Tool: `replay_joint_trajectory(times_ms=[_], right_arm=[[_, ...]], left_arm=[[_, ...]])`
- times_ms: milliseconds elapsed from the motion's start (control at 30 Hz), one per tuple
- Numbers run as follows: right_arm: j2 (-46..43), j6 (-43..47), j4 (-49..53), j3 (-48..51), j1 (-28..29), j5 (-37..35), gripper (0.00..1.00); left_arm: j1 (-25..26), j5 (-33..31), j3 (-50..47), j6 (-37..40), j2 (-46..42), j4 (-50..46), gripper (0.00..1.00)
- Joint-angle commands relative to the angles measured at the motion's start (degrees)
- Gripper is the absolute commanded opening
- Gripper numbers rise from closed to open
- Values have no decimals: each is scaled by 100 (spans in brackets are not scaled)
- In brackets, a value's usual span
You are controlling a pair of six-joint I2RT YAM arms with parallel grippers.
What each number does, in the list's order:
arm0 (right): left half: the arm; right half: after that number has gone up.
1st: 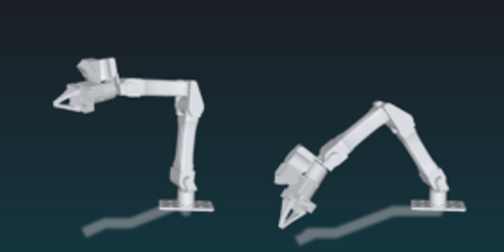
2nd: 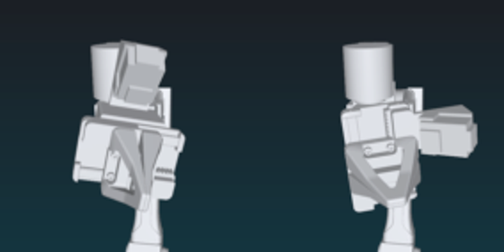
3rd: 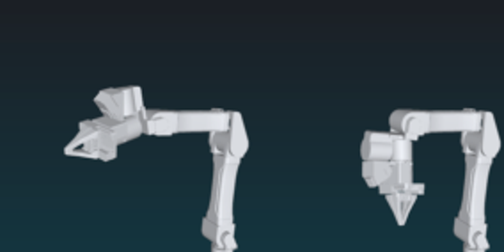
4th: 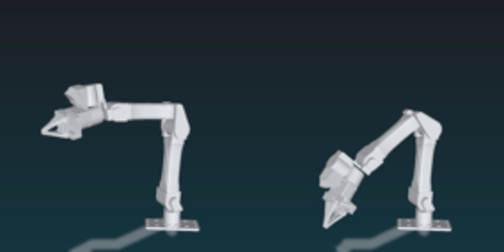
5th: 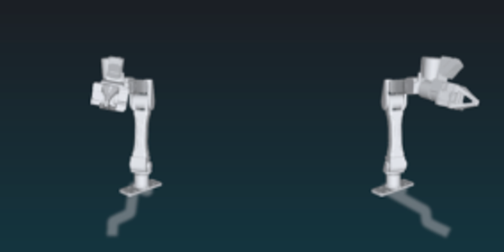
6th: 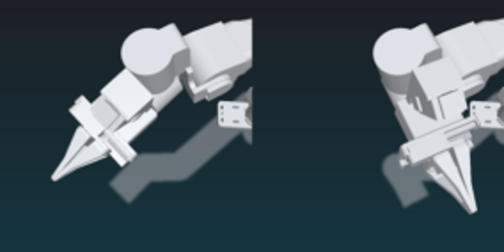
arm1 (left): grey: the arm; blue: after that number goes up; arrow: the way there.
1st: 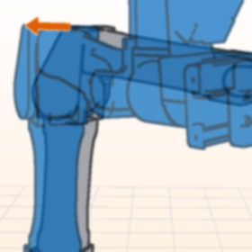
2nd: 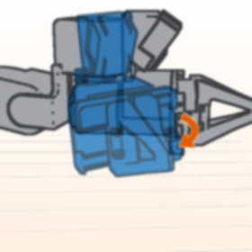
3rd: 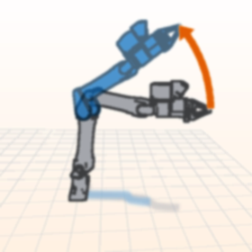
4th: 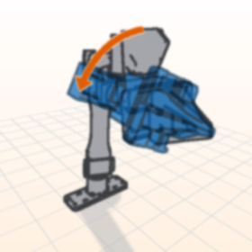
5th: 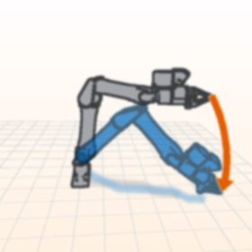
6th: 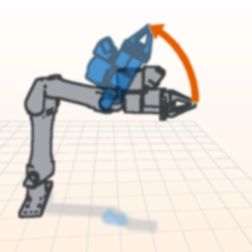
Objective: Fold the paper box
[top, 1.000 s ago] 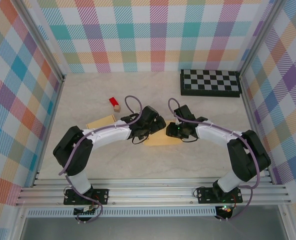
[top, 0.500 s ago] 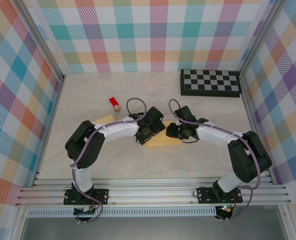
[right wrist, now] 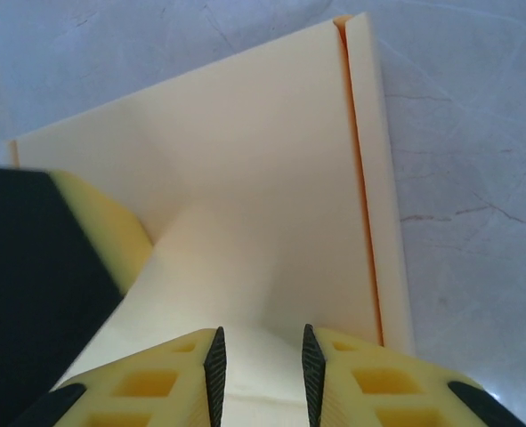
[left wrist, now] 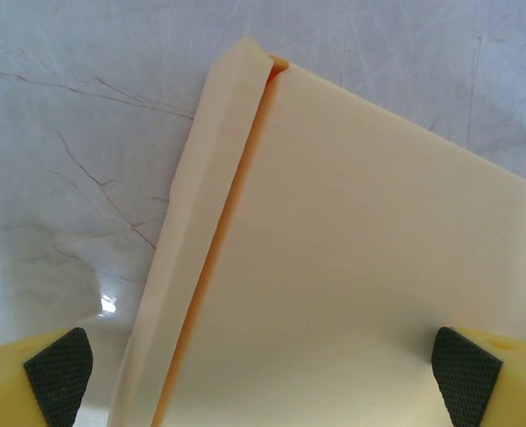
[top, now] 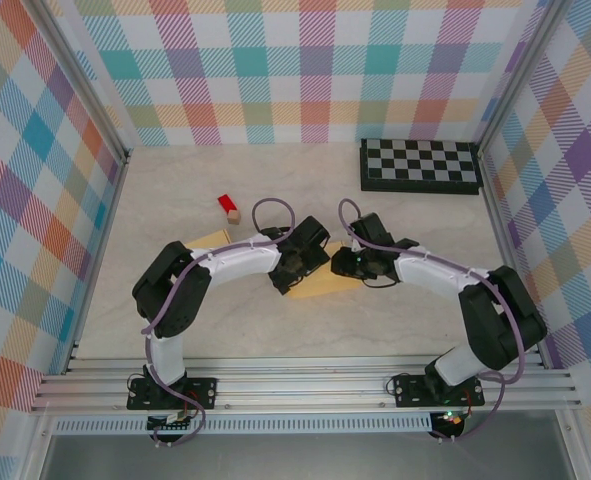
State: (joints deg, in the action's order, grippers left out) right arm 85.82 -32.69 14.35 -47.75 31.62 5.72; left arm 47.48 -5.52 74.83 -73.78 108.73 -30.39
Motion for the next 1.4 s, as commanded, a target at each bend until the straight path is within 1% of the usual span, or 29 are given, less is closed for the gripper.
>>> replay_joint_trajectory(times_ms=[0,67,133,200,333,467,633,767,967,1133,1233,1267,1333,1367], right_arm=[[-582,417,329,-26,38,44,32],[-798,631,730,-172,38,-293,35],[-848,782,1164,-318,25,-642,42],[-781,821,1455,-354,5,-900,44],[-592,680,1412,-207,-10,-968,48],[-287,504,1094,-71,-20,-622,49],[-34,414,805,111,-24,-415,49],[-29,377,688,232,-24,-303,49],[-189,129,492,323,-33,364,49],[-337,-116,407,402,-93,825,41],[-433,-237,288,505,-155,996,30],[-466,-288,251,544,-181,1031,28],[-528,-386,163,614,-254,1176,29],[-548,-428,126,648,-282,1256,34]], left_arm=[[-51,-183,-74,-20,153,-330,100],[-76,-237,-124,3,158,-336,100],[-93,-273,-155,37,149,-337,100],[-106,-271,-181,65,144,-319,100],[-115,-266,-234,74,107,-265,100],[-116,-257,-223,92,122,-257,100],[-123,-267,-204,108,131,-263,100],[-121,-267,-199,122,148,-248,100],[-121,-183,-229,74,230,-194,100],[-124,-173,-218,53,258,-179,100],[-121,-192,-201,49,259,-201,100],[-123,-188,-204,49,261,-204,100],[-120,-178,-201,39,271,-199,100],[-125,-176,-197,31,269,-188,100]])
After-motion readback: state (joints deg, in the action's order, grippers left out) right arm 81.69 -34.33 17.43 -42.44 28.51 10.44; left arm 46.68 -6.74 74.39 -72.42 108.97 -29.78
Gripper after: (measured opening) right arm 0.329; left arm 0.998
